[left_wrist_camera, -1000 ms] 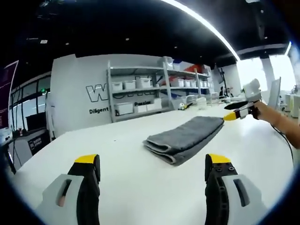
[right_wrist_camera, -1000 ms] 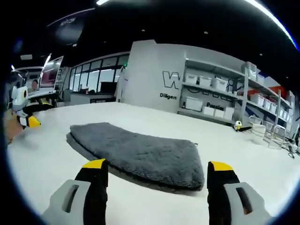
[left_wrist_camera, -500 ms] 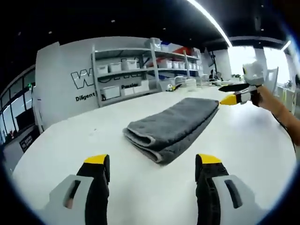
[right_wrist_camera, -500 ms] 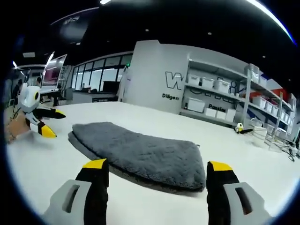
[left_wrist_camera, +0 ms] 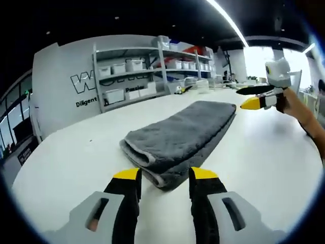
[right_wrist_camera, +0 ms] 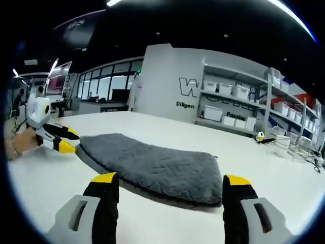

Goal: Open the folded towel by lifting each exposed corner and separating the folded layers until the towel lies flat within the target outline without major curled edges

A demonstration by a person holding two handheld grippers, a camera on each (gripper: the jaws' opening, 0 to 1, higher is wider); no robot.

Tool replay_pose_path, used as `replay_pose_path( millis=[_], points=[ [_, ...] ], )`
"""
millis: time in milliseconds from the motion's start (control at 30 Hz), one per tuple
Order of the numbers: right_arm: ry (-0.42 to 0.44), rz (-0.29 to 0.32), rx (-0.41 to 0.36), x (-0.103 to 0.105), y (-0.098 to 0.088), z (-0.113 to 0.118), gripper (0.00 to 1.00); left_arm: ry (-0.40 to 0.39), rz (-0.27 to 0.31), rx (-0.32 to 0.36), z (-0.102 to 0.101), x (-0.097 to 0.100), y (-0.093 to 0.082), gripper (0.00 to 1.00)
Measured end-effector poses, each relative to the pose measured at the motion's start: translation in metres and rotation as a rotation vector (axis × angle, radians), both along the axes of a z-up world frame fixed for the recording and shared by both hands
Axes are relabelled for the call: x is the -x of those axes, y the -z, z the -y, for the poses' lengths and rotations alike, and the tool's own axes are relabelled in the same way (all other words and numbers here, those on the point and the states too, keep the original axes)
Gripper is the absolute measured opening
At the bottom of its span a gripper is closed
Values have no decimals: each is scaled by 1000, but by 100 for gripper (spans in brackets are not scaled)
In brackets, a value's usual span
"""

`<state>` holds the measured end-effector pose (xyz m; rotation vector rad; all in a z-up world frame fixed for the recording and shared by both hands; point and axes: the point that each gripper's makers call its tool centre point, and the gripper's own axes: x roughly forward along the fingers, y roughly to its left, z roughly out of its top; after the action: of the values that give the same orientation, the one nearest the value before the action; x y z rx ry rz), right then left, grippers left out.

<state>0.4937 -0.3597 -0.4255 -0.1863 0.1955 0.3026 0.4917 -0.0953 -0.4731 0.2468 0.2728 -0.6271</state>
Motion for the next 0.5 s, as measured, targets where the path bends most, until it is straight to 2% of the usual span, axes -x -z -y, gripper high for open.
replay_pose_path(
  millis=[133,267,400,500],
  points=[
    [-3,-7,-15,-1,1,0,84,-5,-29,-40,1,-3,10,30],
    [-3,2,-22,1,-3,0,84,3,-44,-38,0,-5,13,24],
    [-7,7,-29,2,-4,-1,84,18,-33,-35,0,-6,13,11],
    [-8,-1,-32,2,-3,-1,84,28,-17,-44,0,-6,12,8]
  ],
)
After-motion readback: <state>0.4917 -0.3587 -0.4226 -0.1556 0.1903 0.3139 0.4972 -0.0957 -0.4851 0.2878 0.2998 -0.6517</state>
